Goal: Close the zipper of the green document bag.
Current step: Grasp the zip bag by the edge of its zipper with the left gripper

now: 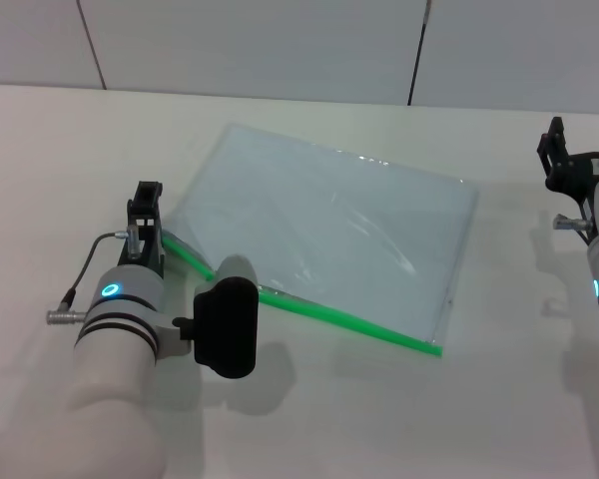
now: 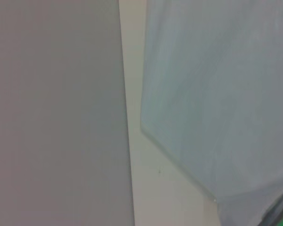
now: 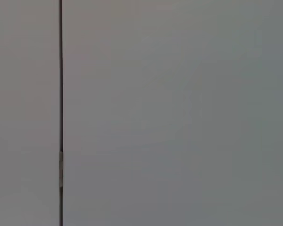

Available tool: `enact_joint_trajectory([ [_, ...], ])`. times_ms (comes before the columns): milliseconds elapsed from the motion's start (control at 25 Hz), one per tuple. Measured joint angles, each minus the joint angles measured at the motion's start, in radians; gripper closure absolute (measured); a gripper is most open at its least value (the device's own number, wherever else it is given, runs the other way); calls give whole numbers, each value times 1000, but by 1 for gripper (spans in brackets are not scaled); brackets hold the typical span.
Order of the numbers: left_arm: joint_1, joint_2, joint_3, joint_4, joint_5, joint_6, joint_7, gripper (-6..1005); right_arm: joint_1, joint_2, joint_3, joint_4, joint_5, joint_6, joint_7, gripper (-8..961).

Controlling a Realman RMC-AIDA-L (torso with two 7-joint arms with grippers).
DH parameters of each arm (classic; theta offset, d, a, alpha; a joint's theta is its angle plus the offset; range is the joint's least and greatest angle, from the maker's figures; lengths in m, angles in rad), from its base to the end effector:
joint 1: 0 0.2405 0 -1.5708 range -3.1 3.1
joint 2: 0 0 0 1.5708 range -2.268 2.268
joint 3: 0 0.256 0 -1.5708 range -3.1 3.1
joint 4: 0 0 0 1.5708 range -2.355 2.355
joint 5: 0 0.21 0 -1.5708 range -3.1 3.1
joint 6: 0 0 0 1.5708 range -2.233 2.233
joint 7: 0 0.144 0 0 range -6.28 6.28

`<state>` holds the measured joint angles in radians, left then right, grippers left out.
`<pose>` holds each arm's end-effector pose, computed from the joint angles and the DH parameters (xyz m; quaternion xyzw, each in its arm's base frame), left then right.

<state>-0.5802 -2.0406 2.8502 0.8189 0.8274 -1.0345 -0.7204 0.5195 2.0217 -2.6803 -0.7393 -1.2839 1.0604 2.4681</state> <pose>-0.2651 0.3296 -0.0955 -0.7378 0.1986 0.3644 0.5323 0.2563 0.3543 -0.0546 -0.6528 0.2833 0.2147 0.6690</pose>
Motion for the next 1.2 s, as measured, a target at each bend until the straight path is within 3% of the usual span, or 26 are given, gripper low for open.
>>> enact_joint_trajectory([
  [1200,-30,-1,8,-41,28,89,4,326,2,0,0,-23,0,7,-28,222],
])
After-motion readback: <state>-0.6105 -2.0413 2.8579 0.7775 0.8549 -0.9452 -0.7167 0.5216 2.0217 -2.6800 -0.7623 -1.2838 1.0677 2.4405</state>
